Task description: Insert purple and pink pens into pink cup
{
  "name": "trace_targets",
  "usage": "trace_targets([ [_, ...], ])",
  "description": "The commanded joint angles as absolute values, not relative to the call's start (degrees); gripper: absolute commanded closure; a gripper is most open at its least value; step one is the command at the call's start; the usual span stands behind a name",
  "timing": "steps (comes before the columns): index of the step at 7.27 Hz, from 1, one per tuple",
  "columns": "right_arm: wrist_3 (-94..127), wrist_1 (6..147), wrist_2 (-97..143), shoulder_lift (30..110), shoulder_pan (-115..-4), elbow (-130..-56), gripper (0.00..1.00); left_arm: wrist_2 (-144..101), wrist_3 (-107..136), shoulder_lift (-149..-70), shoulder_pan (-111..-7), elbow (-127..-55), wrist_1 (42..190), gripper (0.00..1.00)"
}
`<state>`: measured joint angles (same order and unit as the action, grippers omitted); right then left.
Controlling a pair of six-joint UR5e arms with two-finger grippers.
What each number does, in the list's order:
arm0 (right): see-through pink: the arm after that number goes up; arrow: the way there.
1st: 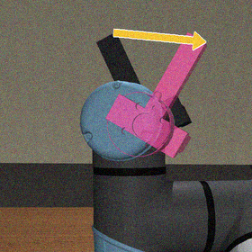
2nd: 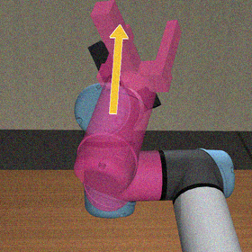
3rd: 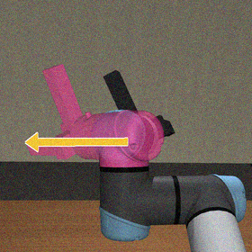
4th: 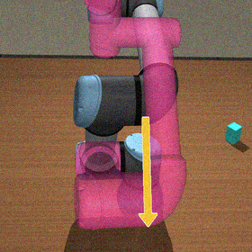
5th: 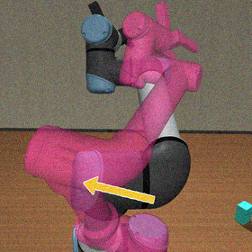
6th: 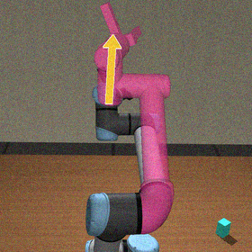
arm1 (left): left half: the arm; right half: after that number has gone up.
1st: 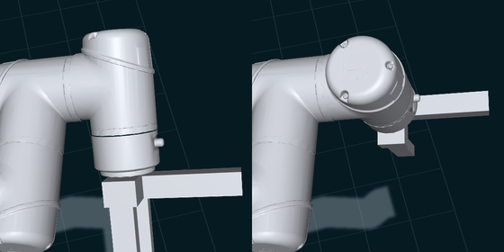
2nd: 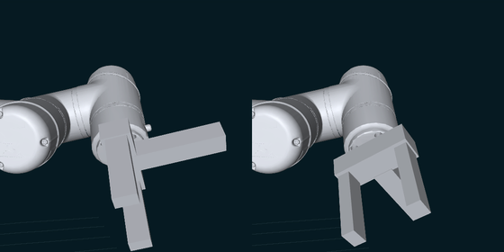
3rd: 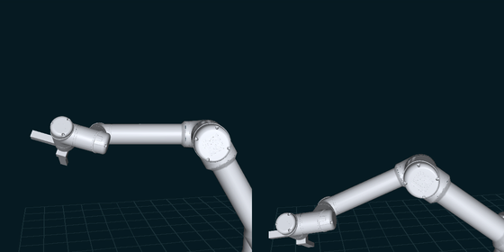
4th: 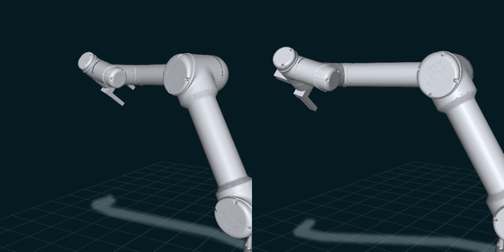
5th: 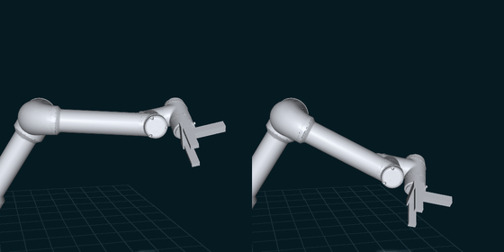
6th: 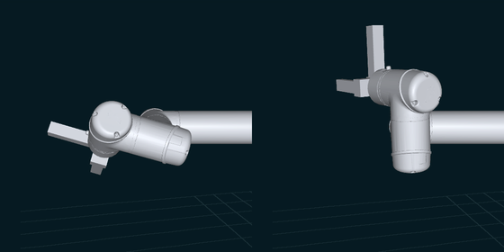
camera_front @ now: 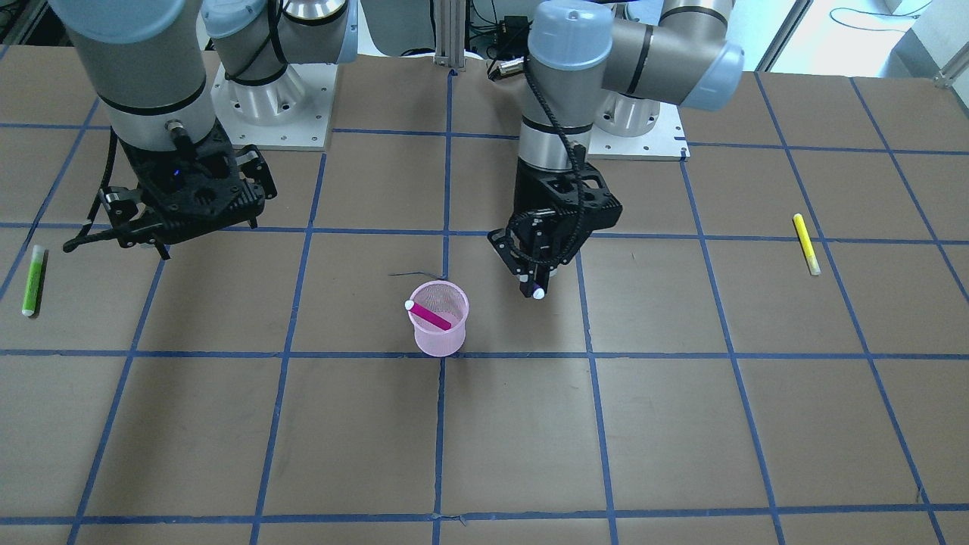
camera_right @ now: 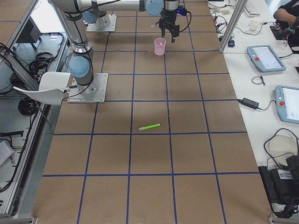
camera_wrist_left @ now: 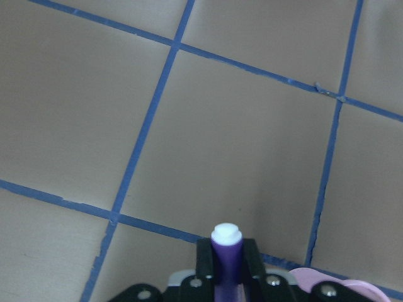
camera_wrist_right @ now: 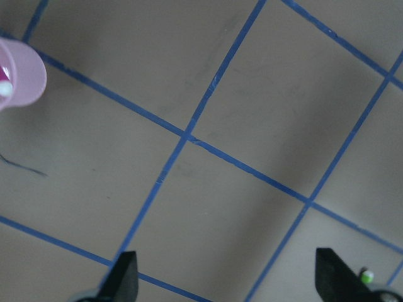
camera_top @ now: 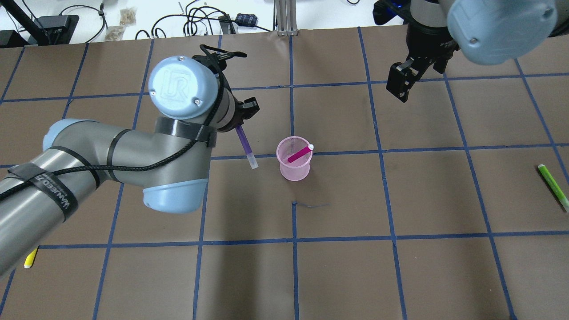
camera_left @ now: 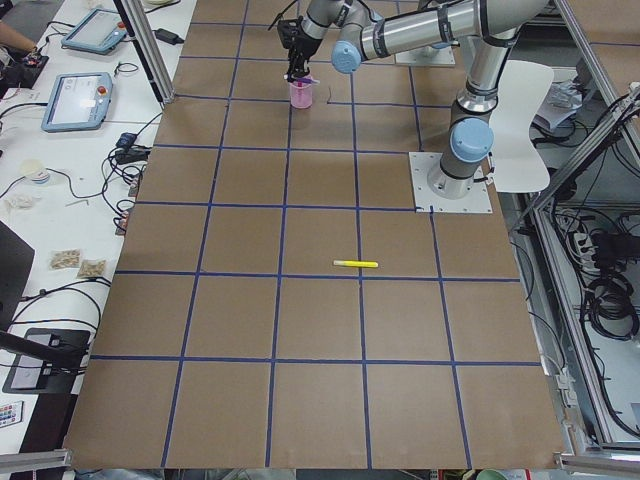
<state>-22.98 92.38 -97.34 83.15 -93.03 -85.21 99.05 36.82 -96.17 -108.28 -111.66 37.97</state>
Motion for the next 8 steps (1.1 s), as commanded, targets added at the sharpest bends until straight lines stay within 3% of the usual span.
trace_targets([
  [1, -6.45, 88.71, -92.55, 83.5, -91.93, -85.51, 0.0, 108.61, 46.02, -99.56, -115.38, -111.88, 31.77, 1.0],
  [4, -5.02, 87.8, -92.55, 84.37, -88.34, -86.91, 0.0, 113.52, 47.8, -105.54, -118.81, -111.71, 22.43, 1.0],
  [6, -3.34, 89.02, -92.29, 89.44, -87.89, -89.72, 0.0, 115.49, 47.64, -106.35, -119.97, -110.66, 21.89, 1.0],
  [8, -4.56, 88.68, -90.45, 89.56, -87.71, -92.02, 0.0, 115.57, 47.55, -107.22, -119.88, -107.68, 22.32, 1.0],
])
